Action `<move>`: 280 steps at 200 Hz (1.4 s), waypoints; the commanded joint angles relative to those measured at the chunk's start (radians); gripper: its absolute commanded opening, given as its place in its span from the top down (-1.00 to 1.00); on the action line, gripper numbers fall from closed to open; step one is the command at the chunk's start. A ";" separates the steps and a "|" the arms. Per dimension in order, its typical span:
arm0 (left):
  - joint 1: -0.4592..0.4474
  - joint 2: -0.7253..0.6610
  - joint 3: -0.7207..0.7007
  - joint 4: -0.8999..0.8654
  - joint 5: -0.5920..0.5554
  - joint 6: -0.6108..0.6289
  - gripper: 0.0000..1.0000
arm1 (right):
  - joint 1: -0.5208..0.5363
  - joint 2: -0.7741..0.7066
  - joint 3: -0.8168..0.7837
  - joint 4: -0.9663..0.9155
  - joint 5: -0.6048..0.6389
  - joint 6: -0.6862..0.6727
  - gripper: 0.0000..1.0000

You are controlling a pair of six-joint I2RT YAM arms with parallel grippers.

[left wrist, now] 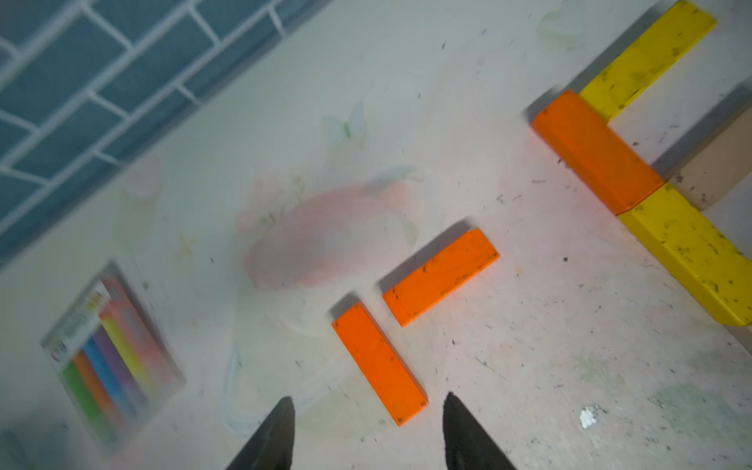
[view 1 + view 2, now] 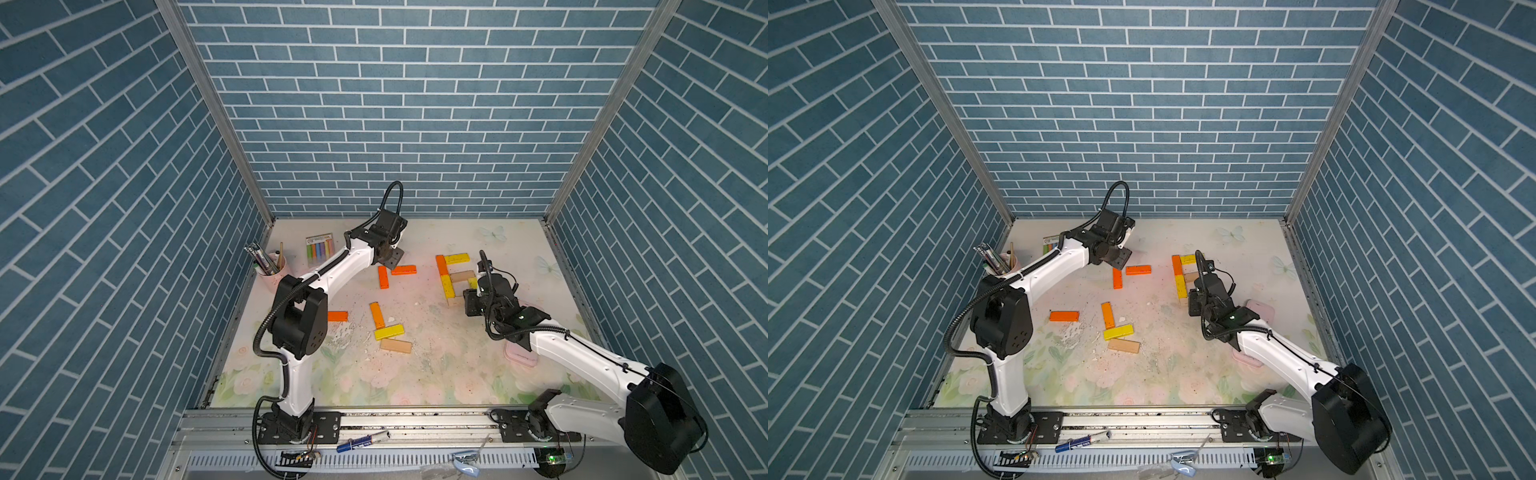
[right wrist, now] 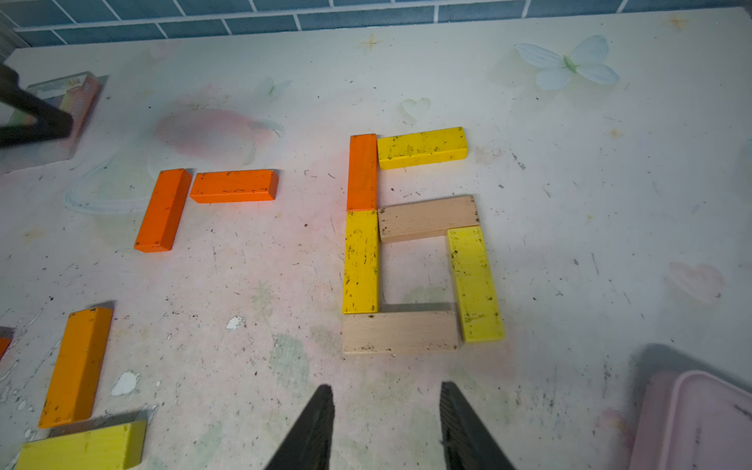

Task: Assemble the number 6 with building blocks
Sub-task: Place the building block at the center of the board, then adjust the building block at the center of the board.

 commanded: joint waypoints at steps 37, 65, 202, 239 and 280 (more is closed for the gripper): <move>0.040 0.044 -0.139 0.047 0.073 -0.396 -0.17 | -0.001 0.002 -0.088 0.198 -0.157 -0.088 0.11; 0.043 0.096 -0.106 0.039 0.082 -0.435 -0.14 | 0.000 0.015 -0.120 0.263 -0.169 -0.089 0.11; 0.042 0.160 -0.094 0.083 0.103 -0.513 0.18 | 0.001 -0.019 -0.120 0.232 -0.160 -0.081 0.11; 0.043 0.166 -0.088 0.090 0.119 -0.520 0.33 | 0.000 -0.031 -0.122 0.223 -0.150 -0.083 0.11; 0.042 0.156 -0.114 0.111 0.139 -0.540 0.34 | -0.001 -0.040 -0.122 0.215 -0.144 -0.084 0.11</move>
